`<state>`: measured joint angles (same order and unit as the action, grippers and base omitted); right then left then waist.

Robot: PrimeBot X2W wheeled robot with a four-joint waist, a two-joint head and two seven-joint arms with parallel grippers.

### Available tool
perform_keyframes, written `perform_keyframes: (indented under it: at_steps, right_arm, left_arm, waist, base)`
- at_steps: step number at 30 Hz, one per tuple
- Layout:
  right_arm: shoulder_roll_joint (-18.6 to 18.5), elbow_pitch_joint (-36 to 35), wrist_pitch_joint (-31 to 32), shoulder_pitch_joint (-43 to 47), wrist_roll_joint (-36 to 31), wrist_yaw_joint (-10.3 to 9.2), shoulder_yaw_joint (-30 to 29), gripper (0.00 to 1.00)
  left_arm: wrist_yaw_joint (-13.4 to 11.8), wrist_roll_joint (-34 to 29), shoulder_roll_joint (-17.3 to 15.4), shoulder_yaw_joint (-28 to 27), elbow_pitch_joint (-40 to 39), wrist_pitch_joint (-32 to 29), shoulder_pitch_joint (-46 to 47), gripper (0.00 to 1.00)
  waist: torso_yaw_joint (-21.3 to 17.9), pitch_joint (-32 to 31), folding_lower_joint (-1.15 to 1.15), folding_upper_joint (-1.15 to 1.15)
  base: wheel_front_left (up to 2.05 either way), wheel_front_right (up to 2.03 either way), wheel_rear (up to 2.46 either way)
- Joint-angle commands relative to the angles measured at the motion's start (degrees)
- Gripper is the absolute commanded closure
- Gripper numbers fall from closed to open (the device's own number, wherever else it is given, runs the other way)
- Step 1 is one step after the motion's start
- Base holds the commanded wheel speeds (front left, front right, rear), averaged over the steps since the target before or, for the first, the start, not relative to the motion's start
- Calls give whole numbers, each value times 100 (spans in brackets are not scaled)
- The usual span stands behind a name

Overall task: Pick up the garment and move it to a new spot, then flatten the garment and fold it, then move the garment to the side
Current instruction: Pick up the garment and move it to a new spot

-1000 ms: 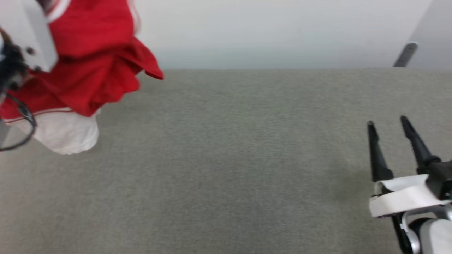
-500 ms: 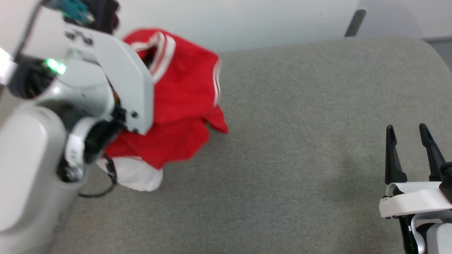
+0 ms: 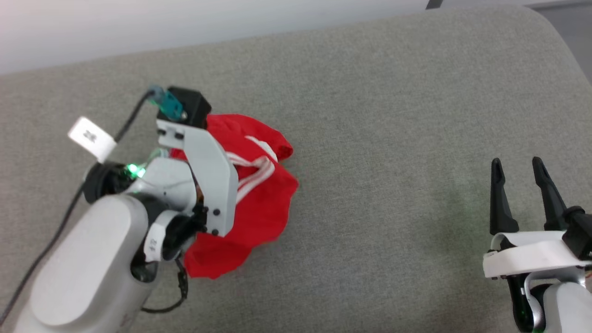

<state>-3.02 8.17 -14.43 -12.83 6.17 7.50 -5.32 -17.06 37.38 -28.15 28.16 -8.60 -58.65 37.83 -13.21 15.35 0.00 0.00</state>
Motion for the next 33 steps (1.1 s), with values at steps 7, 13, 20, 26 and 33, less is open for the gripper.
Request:
perform_keyframes:
  at_steps: [7, 13, 20, 26, 33]
  right_arm:
    - [19, 157, -73, -216, 205, -2, 153, 0]
    - [19, 193, -82, -291, 208, -2, 212, 0]
    - [19, 195, -84, -218, 151, -2, 213, 0]
    - [19, 214, -85, -100, 86, -2, 191, 0]
    - [19, 228, -85, 33, -72, -2, 211, 0]
  left_arm:
    - [174, 143, 162, 101, 654, 256, -286, 100]
    - [270, 211, 313, 179, 1087, 358, -252, 100]
    - [330, 327, 428, 166, 1277, 376, -142, 10]
    - [333, 372, 399, 112, 1171, 428, -134, 0]
    - [295, 529, 309, -48, 860, 497, -372, 0]
  waist:
    - [-80, 221, 0, 0]
    - [-56, 252, 0, 0]
    - [43, 108, 0, 0]
    - [219, -136, 0, 0]
    - [472, -458, 0, 0]
  base:
    - [0, 0, 0]
    - [0, 0, 0]
    - [0, 0, 0]
    - [0, 0, 0]
    - [0, 0, 0]
